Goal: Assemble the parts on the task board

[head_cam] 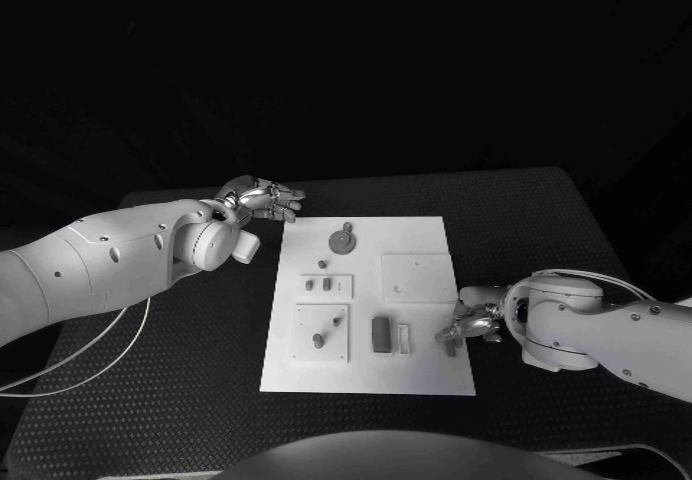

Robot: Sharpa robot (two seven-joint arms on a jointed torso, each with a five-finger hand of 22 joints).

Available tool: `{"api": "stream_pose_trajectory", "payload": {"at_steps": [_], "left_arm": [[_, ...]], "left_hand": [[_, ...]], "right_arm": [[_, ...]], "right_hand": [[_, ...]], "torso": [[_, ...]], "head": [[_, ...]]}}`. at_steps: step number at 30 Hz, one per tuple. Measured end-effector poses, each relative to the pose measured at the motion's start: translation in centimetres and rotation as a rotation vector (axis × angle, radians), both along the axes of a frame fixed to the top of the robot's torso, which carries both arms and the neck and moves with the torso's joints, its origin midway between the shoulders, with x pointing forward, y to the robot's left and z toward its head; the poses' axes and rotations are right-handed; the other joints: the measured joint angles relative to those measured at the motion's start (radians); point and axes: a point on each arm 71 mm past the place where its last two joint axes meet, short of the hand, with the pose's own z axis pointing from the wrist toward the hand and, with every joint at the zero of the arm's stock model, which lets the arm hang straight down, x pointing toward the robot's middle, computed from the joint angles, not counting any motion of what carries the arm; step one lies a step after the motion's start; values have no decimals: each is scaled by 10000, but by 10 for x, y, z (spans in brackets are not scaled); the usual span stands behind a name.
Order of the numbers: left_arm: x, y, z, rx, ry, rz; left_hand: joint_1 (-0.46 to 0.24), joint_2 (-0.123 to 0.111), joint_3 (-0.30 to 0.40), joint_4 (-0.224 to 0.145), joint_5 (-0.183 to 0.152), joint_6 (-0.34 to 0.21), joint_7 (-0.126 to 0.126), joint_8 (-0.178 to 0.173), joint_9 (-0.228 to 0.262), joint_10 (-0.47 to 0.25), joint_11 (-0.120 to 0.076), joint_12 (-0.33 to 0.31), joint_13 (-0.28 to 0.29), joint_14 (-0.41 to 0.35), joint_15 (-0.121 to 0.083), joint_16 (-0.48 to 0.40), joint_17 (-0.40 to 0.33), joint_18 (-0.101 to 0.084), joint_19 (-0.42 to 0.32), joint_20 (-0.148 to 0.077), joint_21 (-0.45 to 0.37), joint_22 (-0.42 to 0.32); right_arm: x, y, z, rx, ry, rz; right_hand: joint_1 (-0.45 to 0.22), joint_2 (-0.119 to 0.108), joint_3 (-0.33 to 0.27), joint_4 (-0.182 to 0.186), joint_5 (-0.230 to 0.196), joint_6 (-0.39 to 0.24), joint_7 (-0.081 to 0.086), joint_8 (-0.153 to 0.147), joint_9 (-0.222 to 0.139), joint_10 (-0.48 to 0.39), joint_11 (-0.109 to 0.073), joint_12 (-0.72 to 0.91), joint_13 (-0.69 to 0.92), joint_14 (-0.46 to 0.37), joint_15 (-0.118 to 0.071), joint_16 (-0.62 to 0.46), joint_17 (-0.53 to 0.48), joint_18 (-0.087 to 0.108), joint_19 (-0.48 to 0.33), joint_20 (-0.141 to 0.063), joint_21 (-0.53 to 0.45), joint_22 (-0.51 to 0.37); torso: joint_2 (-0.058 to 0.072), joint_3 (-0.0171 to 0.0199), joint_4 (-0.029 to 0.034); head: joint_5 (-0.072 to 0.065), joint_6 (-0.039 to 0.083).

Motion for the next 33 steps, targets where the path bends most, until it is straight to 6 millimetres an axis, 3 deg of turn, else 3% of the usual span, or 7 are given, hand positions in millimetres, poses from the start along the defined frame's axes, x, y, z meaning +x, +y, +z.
{"api": "stream_pose_trajectory", "payload": {"at_steps": [4,6,11,15,19,27,33], "left_arm": [[0,0,0,5,8,-2],[0,0,0,10,13,-11],[-1,0,0,35,14,-34],[-1,0,0,50,14,-43],[-1,1,0,60,16,-41],[-1,1,0,67,18,-49],[-2,1,0,69,22,-60]], "left_hand": [[0,0,0,0,0,0,0,0,0,0,0,0,0,0,0,0,11,0,0,0,0,0],[0,0,0,0,0,0,0,0,0,0,0,0,0,0,0,0,11,1,0,0,0,0],[0,0,0,0,0,0,0,0,1,0,0,0,0,0,0,0,19,0,0,0,0,0],[0,0,0,0,0,0,0,0,1,0,0,0,0,0,0,0,20,0,0,0,0,0],[0,0,0,0,0,0,0,0,1,0,0,0,0,0,0,0,20,1,0,0,0,0],[0,0,-26,26,0,0,0,0,2,0,0,0,0,0,0,0,32,0,0,0,0,1],[0,0,-26,26,0,0,0,0,2,0,0,0,1,0,0,0,31,0,0,0,0,1]], "right_arm": [[0,6,-1,-65,-109,217],[0,8,-1,-102,-165,305],[0,13,-3,-141,-251,474],[0,18,-5,-123,-280,598],[0,19,-6,-139,-331,650],[0,20,-7,-91,-445,656],[-1,18,-9,360,-419,184]], "right_hand": [[0,0,79,-438,0,12,-11,-1,1,17,-15,-62,57,18,7,0,0,0,0,1,-39,6],[53,-11,139,-888,0,13,-11,-1,24,18,-14,-63,99,19,8,-18,-37,0,0,1,-41,24],[814,-50,391,-1909,0,36,12,10,33,-4,43,-155,167,-64,90,-39,-141,0,0,2,-43,39],[1170,75,524,-2323,0,55,21,17,34,16,62,-157,208,-66,92,-76,-146,-1,32,35,-84,39],[1477,70,593,-2438,-3,110,8,234,35,34,78,-197,240,-67,94,-76,-159,-1,33,36,-84,51],[1710,191,527,-2456,-44,141,18,251,87,69,112,-257,287,-67,100,-116,-159,-2,71,75,-83,77],[802,1148,182,-2260,-49,153,26,404,-60,70,113,-382,311,-110,145,-118,-136,-2,83,90,-155,86]], "torso": [[-1,1,1],[-1,3,0],[-1,6,-5],[0,6,-2],[0,6,-1],[-1,7,-6],[0,6,-6]], "head": [[18,-13],[27,-1],[33,13],[23,-24],[22,-45],[22,-66],[17,-71]]}}
